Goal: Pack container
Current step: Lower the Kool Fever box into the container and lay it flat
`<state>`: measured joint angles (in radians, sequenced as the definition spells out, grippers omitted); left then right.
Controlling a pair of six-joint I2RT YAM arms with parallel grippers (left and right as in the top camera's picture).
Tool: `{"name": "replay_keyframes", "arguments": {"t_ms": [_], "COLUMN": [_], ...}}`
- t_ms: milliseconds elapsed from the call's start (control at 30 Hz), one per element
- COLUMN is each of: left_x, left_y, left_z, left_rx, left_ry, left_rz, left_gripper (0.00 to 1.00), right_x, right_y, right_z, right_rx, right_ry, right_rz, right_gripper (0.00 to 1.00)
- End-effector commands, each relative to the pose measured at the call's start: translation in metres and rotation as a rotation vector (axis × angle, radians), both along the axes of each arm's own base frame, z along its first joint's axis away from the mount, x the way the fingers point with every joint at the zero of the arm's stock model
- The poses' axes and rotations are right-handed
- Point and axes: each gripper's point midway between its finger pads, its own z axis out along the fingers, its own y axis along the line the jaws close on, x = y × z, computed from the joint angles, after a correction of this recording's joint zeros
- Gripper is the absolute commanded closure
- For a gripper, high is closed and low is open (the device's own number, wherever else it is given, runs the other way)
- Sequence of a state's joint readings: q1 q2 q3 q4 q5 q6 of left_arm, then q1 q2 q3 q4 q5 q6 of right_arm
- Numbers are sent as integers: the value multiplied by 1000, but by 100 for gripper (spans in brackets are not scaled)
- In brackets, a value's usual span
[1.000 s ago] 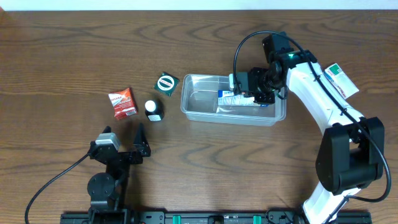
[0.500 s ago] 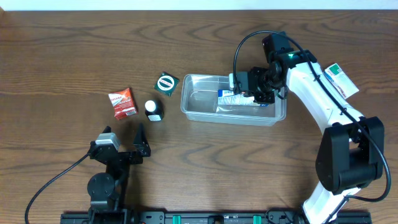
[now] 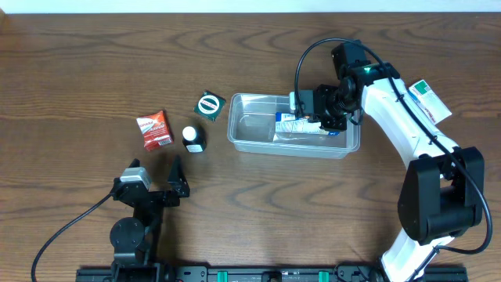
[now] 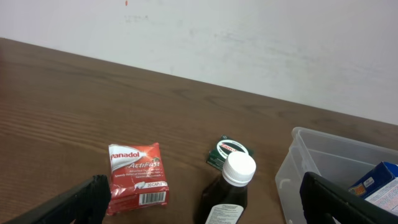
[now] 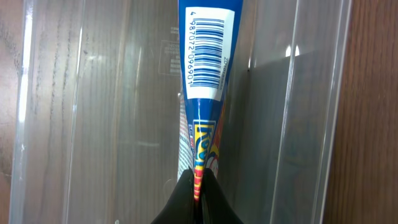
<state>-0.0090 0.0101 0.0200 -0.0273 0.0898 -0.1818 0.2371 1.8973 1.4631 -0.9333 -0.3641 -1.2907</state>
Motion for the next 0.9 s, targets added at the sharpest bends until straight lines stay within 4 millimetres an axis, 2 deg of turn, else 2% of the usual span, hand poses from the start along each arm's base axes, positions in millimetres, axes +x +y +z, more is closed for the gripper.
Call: {"name": "replay_keyframes", "arguments": {"t_ms": [0, 67, 200, 267, 367, 467, 567, 867], "left_x": [-1, -1, -1, -1, -1, -1, -1, -1], "left_y": [0, 0, 0, 0, 0, 0, 0, 0], "left_z": [-16, -16, -16, -16, -16, -16, -16, -16], "left_rx": [13, 13, 13, 13, 13, 13, 13, 13], "left_ry": [47, 47, 47, 47, 47, 47, 47, 47], "left_rz": [-4, -4, -4, -4, -4, -4, -4, -4], "left_gripper": [2, 2, 2, 2, 2, 2, 2, 2], "right_x": [3, 3, 3, 3, 2, 1, -1, -17], "right_y": [-12, -14, -13, -12, -11, -8, -5, 9], "right_z": [-4, -4, -4, -4, -4, -3, -3, 4], "right_rx": [-11, -9, -7, -7, -6, -5, -3, 9], "right_ry": [17, 23, 25, 26, 27, 32, 39, 87], "right_rz": [-41, -61, -66, -66, -65, -71, -67, -81], "right_gripper": [99, 97, 84, 63, 55, 51, 51, 59]}}
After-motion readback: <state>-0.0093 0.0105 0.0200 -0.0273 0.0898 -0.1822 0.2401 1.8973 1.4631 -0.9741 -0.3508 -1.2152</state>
